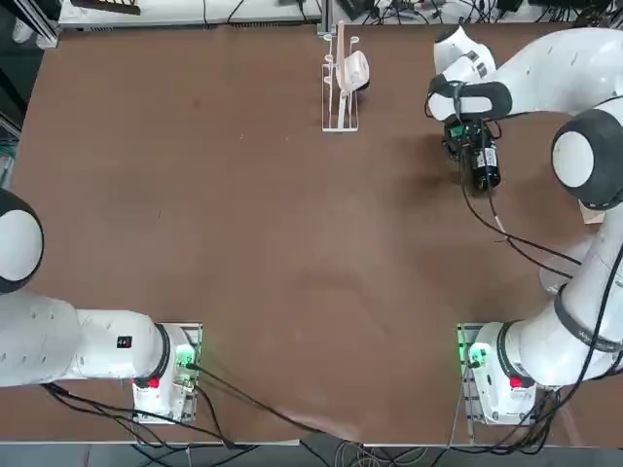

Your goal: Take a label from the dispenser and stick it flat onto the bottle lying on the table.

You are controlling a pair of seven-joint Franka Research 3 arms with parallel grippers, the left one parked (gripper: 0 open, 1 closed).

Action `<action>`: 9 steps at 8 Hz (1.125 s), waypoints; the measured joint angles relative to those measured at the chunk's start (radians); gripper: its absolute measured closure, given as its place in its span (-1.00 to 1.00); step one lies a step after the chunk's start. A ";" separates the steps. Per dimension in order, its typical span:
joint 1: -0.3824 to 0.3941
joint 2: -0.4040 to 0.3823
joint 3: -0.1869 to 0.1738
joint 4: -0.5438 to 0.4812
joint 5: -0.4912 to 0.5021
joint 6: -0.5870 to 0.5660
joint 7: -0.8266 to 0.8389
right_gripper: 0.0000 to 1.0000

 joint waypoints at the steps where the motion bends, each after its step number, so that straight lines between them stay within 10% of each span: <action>1: 0.000 0.004 0.000 0.000 0.000 0.006 0.007 0.29; 9: 0.001 0.019 0.005 0.091 0.036 0.039 0.102 0.29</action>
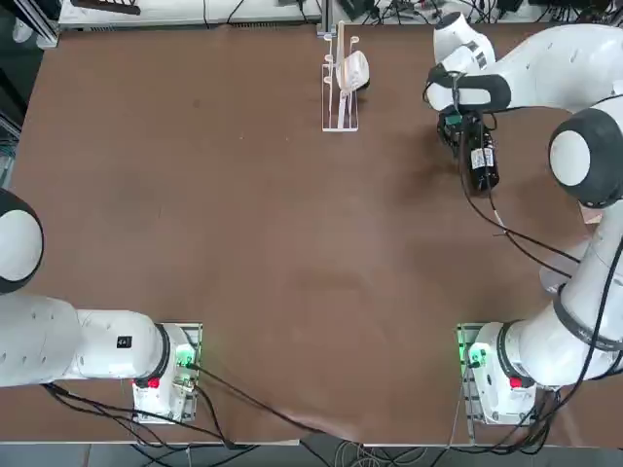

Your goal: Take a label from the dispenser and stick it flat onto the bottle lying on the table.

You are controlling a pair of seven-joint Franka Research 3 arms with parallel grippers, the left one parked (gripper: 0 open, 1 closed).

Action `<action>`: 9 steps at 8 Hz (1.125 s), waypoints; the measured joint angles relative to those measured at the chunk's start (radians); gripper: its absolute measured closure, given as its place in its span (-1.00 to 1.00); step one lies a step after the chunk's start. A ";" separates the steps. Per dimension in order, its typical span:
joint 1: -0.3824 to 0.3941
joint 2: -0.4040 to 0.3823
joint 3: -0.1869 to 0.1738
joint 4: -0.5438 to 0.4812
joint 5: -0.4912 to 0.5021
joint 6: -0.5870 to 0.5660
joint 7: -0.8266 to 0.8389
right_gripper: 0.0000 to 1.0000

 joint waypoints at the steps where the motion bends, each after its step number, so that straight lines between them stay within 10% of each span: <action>1: 0.002 0.008 0.003 0.035 0.020 0.000 0.018 0.29; 5: 0.001 0.013 0.003 0.200 0.044 -0.135 0.036 0.07; 8: -0.002 -0.010 -0.002 0.314 0.042 -0.264 -0.022 -0.97; 9: -0.013 -0.031 -0.008 0.341 0.041 -0.304 -0.092 -1.00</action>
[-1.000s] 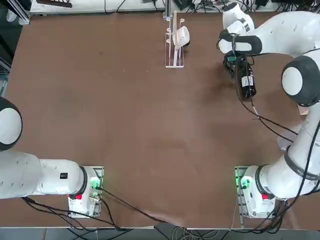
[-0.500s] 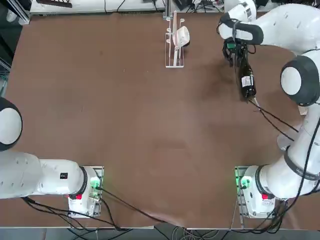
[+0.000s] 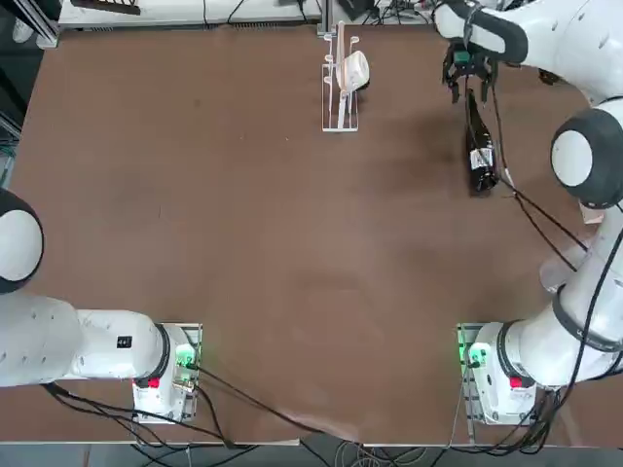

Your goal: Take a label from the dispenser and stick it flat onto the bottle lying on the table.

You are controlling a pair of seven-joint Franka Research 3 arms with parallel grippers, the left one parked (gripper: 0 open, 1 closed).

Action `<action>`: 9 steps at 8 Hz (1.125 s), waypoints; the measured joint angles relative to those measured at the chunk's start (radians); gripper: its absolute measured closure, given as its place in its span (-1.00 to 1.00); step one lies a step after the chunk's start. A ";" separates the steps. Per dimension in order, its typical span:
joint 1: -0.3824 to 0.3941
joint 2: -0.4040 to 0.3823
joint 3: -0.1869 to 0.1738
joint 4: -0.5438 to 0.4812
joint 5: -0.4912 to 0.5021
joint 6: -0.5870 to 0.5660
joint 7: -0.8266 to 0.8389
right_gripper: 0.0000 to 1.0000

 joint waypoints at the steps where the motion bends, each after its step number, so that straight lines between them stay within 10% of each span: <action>1: -0.033 -0.037 -0.005 0.017 0.000 -0.030 -0.089 -1.00; 9: -0.345 -0.330 -0.012 0.023 0.133 -0.128 -0.653 -1.00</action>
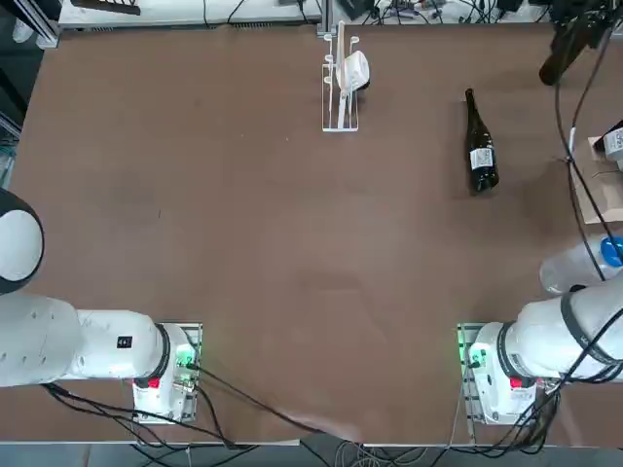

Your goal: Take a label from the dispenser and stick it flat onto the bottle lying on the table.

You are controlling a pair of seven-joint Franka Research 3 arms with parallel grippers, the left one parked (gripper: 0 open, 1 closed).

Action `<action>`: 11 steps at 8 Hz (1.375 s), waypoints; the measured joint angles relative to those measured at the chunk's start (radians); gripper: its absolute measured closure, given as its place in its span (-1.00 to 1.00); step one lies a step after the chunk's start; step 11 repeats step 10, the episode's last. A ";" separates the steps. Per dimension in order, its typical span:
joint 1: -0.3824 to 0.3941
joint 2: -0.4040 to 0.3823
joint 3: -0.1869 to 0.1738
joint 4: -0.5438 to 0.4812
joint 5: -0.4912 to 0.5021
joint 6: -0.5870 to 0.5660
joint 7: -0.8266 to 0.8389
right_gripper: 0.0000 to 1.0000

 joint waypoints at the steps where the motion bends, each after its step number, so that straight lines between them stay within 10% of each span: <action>1: -0.002 -0.036 0.001 -0.001 0.032 -0.004 0.000 -1.00; 11: 0.026 -0.248 0.021 -0.209 0.183 0.203 0.031 -1.00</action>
